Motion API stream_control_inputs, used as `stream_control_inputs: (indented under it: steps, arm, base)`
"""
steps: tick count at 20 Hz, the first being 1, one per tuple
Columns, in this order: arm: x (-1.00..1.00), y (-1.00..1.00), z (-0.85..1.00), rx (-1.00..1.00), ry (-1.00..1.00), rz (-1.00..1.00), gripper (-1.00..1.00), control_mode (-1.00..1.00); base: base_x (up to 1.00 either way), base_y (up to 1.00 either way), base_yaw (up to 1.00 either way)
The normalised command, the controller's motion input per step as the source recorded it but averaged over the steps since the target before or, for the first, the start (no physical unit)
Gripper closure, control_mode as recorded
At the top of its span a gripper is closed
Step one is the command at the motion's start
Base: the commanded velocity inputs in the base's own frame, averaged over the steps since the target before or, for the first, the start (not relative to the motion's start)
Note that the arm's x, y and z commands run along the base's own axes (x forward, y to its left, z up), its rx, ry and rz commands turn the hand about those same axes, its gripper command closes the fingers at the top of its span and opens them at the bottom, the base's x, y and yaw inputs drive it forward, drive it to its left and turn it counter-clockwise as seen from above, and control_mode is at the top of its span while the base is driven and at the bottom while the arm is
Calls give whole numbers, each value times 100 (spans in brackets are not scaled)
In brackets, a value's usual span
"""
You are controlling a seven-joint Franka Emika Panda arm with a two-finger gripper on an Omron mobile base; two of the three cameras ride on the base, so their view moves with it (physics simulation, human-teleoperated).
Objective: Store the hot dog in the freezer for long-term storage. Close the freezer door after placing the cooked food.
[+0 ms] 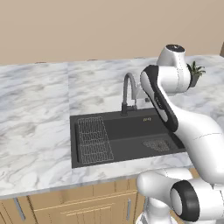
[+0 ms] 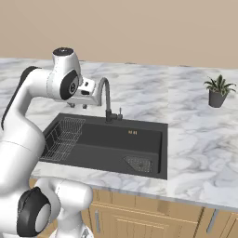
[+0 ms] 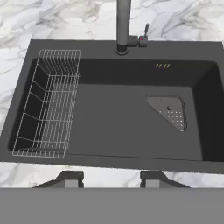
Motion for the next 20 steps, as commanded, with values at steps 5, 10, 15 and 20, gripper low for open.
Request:
stream_control_inputs:
  steps: [5,10,15,20]
  arm:
    - [0,0,0,0,0,0,-100,100]
    - [0,0,0,0,0,0,-100,100]
    - [0,0,0,0,0,0,-100,100]
    - [0,0,0,0,0,0,-100,100]
  base:
    - [-11,0,0]
    - [-21,4,0]
    - [-33,52,-1]
    - [-49,66,0]
